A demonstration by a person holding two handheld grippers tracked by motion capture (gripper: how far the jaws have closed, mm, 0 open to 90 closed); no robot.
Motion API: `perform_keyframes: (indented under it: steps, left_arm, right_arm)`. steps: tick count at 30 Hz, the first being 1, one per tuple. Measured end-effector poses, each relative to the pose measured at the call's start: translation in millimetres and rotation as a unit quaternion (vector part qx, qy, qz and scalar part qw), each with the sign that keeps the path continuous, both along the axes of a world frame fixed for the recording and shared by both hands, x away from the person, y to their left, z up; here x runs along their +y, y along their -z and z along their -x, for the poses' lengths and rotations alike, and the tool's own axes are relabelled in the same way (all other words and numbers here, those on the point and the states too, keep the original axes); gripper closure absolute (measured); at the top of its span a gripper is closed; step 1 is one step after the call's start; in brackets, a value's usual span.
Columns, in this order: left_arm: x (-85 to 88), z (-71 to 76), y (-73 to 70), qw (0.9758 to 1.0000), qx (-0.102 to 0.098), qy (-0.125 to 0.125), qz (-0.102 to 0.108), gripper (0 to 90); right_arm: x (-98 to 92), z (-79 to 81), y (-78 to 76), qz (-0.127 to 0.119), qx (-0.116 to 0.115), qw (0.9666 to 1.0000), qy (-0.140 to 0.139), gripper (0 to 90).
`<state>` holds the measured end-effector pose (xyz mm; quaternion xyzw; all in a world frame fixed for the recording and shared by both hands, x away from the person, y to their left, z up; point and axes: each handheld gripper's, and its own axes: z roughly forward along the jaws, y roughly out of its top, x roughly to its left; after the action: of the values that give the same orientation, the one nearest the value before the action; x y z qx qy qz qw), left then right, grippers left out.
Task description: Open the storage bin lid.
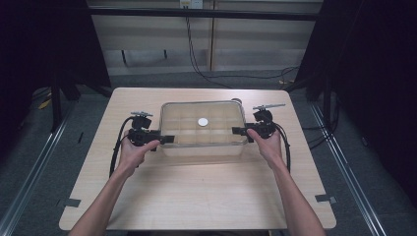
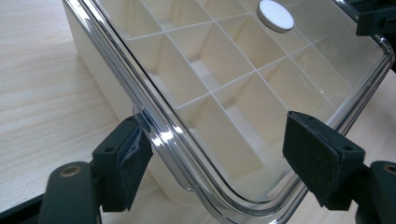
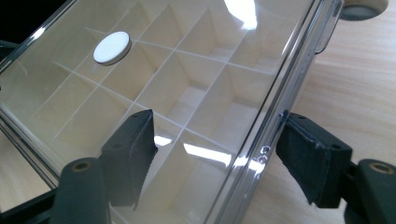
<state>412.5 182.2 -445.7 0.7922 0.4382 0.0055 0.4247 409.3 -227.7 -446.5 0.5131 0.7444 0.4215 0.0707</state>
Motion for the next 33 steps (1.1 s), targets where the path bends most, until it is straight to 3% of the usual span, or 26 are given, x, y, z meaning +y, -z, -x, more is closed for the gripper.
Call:
perform_keyframes:
  steps: [9, 18, 28, 33]
  left_arm:
    - [1.2, 2.1, -1.2, 0.9999, -0.013, -0.007, -0.006, 27.0]
    - [5.9, 4.5, -4.0, 0.9994, -0.034, -0.004, -0.005, 37.5]
    - [8.7, 6.0, -6.2, 0.9990, -0.044, -0.006, 0.000, 44.2]
    - [8.3, 8.9, -8.2, 0.9987, -0.051, -0.007, -0.003, 45.9]
  right_arm:
    - [0.2, 5.8, -5.3, 0.006, -0.022, 0.9997, 0.007, 37.2]
    - [-2.2, 10.1, -8.7, -0.018, -0.035, 0.9992, 0.004, 38.6]
    - [0.1, 11.8, -9.7, -0.011, -0.027, 0.9996, 0.002, 41.6]
    - [-1.6, 14.1, -10.6, -0.023, -0.024, 0.9994, 0.007, 44.5]
